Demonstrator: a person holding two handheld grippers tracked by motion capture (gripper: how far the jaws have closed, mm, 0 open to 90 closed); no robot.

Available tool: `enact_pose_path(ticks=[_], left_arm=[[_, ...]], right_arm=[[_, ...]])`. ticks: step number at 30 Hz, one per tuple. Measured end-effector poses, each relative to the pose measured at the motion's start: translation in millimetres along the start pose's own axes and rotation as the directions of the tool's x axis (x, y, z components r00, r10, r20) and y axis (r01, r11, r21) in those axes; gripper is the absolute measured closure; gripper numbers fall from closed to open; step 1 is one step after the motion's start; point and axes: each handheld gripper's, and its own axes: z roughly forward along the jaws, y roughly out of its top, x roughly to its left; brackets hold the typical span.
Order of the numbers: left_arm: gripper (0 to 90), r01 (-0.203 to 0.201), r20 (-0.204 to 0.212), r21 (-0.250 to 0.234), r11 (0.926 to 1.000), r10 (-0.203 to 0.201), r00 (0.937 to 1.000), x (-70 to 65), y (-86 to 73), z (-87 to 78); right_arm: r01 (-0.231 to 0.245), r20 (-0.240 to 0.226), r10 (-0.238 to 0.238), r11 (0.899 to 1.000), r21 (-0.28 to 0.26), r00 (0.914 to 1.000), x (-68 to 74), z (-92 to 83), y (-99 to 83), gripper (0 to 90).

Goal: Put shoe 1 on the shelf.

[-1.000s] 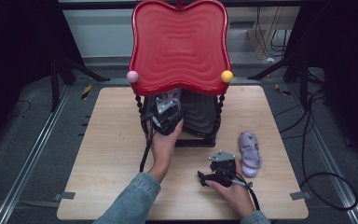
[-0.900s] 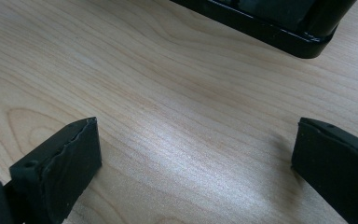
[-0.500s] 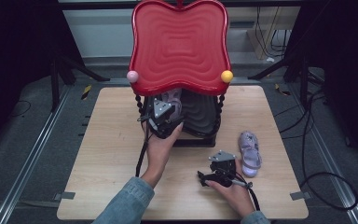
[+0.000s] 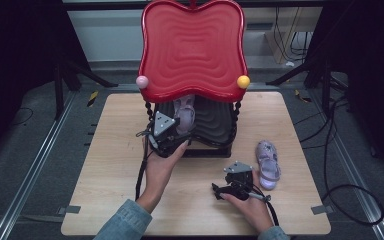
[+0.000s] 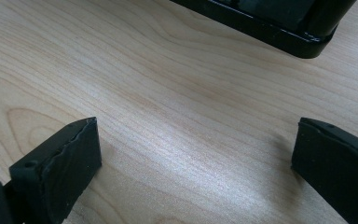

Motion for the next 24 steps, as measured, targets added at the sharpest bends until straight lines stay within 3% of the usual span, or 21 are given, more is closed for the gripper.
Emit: enact_pose_path(ticks=[5, 10, 17, 24], left_arm=[[34.8, -0.012, 0.011, 0.037, 0.9992, 0.012, 0.9999, 11.7, -11.3, -20.6], [31.3, -0.022, 0.016, 0.068, 0.9974, 0.021, 0.9997, 18.6, -20.7, -31.3], [26.1, -0.045, 0.029, 0.134, 0.9900, 0.041, 0.9987, 29.9, -40.9, -46.6], [20.0, -0.030, -0.006, 0.194, 0.9804, 0.032, 0.9995, 48.3, -62.4, -54.1]], right_arm=[[-0.003, -0.003, 0.003, 1.000, -0.001, 1.0000, 0.2, -0.1, 0.1, 1.5], [-0.003, -0.002, 0.003, 1.000, -0.001, 1.0000, 0.1, 0.0, 0.1, 1.5], [-0.004, -0.002, 0.004, 1.000, -0.001, 1.0000, 0.1, 0.0, 0.1, 1.5], [-0.004, -0.001, 0.004, 1.000, -0.003, 1.0000, -0.1, 0.3, 0.2, 1.5]])
